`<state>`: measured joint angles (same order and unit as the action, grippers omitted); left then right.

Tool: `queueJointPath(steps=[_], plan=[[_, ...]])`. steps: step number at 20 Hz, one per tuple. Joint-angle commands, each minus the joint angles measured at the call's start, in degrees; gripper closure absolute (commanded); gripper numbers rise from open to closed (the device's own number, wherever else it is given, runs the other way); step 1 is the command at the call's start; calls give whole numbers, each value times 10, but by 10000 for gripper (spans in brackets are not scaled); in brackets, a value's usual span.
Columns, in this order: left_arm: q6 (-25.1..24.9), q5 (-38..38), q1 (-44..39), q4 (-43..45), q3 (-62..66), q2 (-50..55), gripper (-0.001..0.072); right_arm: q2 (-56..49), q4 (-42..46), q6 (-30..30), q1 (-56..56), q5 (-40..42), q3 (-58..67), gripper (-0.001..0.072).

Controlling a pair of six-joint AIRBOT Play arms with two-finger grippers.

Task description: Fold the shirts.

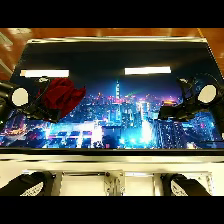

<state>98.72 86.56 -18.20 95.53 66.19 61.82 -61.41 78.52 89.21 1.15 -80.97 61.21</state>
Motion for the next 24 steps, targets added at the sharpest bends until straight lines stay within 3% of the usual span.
queueJointPath(steps=[1,16,20,24], plan=[[0,0,0,0,0,0,-7,0,0,0,0,0,0,21],[0,-1,0,0,0,0,-7,0,-8,2,0,7,0,21],[0,-94,0,0,-1,5,-7,0,-33,2,0,13,0,21],[1,-130,1,7,-1,24,-7,0,-35,2,0,16,0,21]])
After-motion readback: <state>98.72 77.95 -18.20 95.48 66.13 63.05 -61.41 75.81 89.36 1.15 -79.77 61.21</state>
